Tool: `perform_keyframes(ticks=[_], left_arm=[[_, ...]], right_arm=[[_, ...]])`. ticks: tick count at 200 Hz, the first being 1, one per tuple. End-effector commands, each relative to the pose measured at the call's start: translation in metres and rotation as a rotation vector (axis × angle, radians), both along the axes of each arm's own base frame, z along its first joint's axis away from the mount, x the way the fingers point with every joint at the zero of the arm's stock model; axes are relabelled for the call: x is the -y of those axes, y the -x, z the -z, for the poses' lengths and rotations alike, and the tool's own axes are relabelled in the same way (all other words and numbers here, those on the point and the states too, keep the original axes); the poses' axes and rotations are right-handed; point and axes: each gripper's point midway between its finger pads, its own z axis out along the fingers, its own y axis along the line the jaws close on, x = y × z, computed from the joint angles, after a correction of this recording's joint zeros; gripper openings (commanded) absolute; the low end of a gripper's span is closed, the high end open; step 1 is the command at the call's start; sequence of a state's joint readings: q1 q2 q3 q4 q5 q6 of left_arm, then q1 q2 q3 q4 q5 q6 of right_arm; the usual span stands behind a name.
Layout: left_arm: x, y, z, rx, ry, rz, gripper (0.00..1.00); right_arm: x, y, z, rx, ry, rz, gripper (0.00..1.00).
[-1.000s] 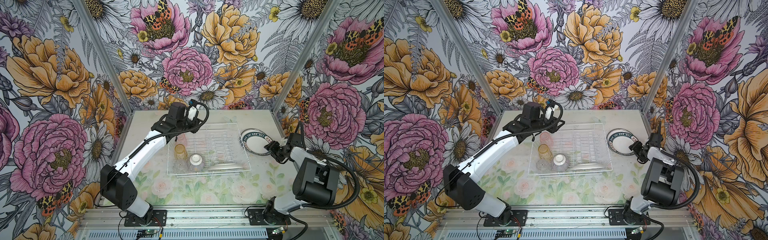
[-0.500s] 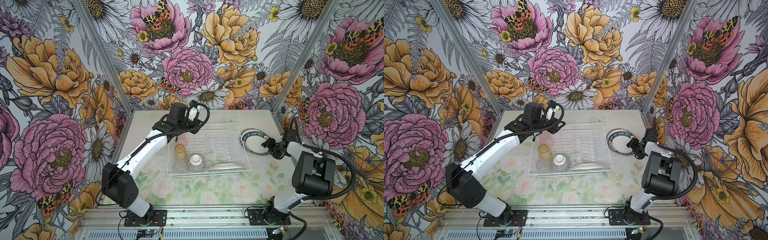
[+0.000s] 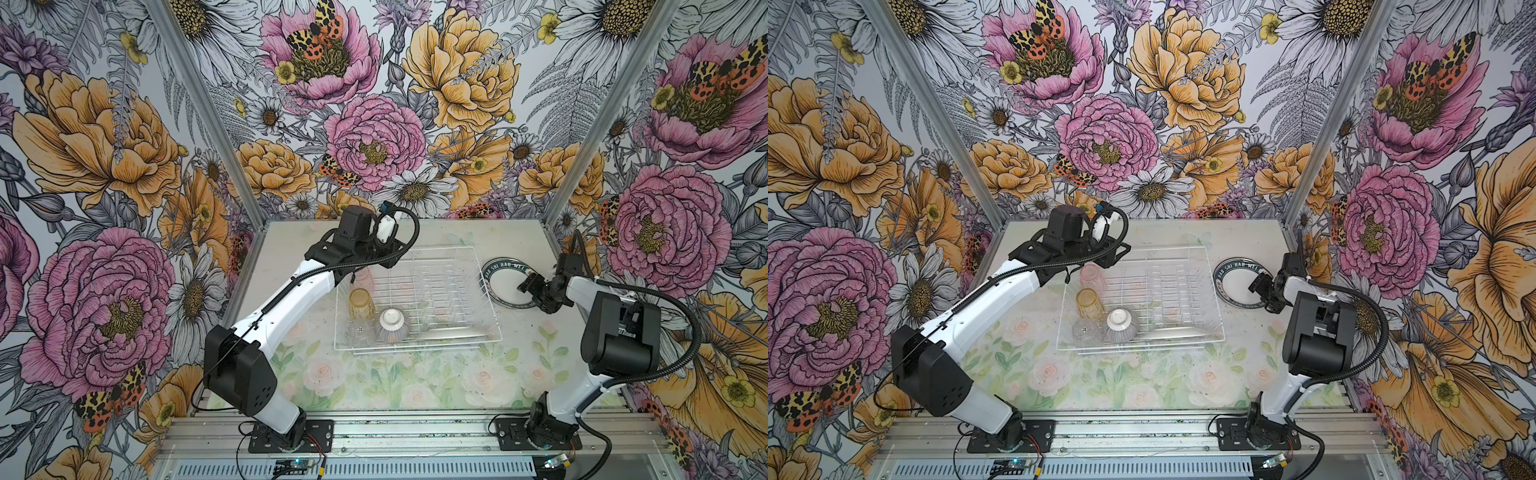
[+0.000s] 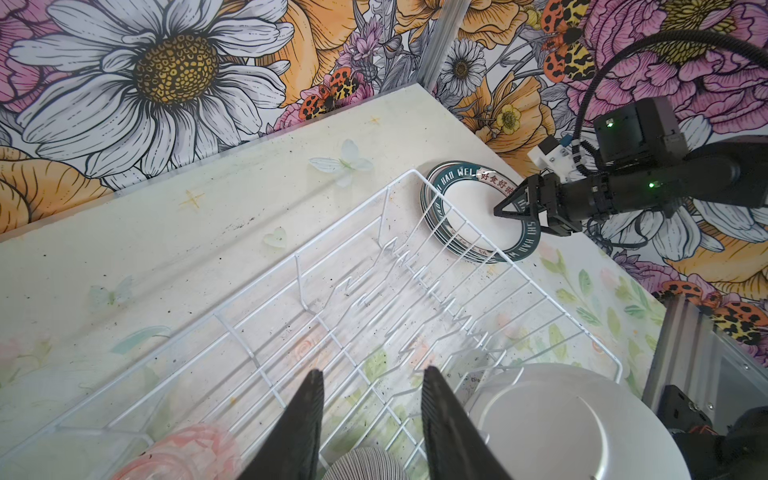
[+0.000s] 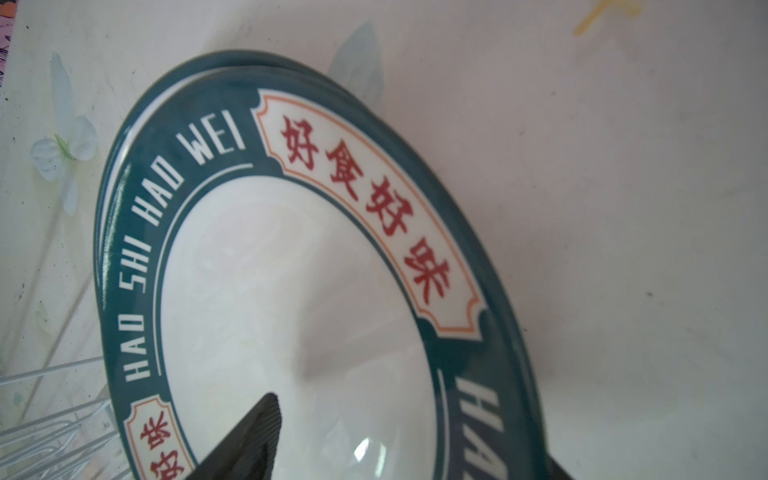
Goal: Unload the mixed dishes from the dish rack
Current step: 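Open the right gripper to release the plate while the left gripper moves over the rack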
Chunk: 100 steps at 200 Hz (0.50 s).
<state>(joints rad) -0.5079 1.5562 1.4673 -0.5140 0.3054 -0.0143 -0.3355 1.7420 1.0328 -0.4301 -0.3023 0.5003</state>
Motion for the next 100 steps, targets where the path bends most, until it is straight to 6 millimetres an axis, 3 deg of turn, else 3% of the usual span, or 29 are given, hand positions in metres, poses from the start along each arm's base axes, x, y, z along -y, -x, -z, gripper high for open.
perform_keyframes(ticks=[1,100], left_arm=[[0.000,0.003,0.002,-0.001,-0.006,0.029,0.40],[0.008,0.012,0.008,-0.009,-0.069,0.071,0.42]], right_arm=[[0.004,-0.011,-0.003,0.008,0.024,0.008,0.76],[-0.003,-0.025,0.004,-0.007,0.030,-0.010,0.78]])
